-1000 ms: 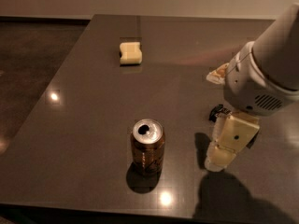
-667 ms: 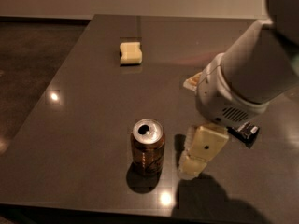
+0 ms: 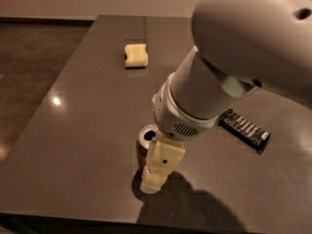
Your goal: Move orange can near sponge
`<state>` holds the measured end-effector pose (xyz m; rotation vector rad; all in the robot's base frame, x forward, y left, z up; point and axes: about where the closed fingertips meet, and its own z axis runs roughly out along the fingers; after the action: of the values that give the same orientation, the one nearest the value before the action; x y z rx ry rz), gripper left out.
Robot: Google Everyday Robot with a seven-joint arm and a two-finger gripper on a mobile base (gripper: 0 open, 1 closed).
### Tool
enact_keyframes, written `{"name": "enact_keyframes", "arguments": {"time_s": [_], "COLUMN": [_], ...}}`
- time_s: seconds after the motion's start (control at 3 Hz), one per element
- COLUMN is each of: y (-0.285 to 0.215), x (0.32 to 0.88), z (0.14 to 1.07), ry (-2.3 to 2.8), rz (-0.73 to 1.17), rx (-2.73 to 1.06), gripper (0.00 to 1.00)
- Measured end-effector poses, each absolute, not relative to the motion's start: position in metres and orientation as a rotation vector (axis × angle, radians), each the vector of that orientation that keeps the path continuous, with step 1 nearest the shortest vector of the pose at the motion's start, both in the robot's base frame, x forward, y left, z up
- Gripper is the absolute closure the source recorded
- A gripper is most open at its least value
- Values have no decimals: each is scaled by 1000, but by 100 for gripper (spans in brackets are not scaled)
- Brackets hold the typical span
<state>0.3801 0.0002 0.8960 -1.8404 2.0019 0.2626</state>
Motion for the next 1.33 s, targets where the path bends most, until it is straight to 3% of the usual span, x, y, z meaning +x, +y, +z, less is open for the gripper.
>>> {"name": "enact_keyframes", "arguments": {"time_s": [0.33, 0.67, 1.0, 1.33], "y": [13, 16, 5, -2], "x": [382, 380, 379, 380], "z": [886, 889, 901, 910], "ry": [2000, 1990, 1992, 1990], "rz": [299, 327, 335, 332], "rx": [-1857, -1866, -1843, -1827], "gripper": [0, 18, 49, 72]}}
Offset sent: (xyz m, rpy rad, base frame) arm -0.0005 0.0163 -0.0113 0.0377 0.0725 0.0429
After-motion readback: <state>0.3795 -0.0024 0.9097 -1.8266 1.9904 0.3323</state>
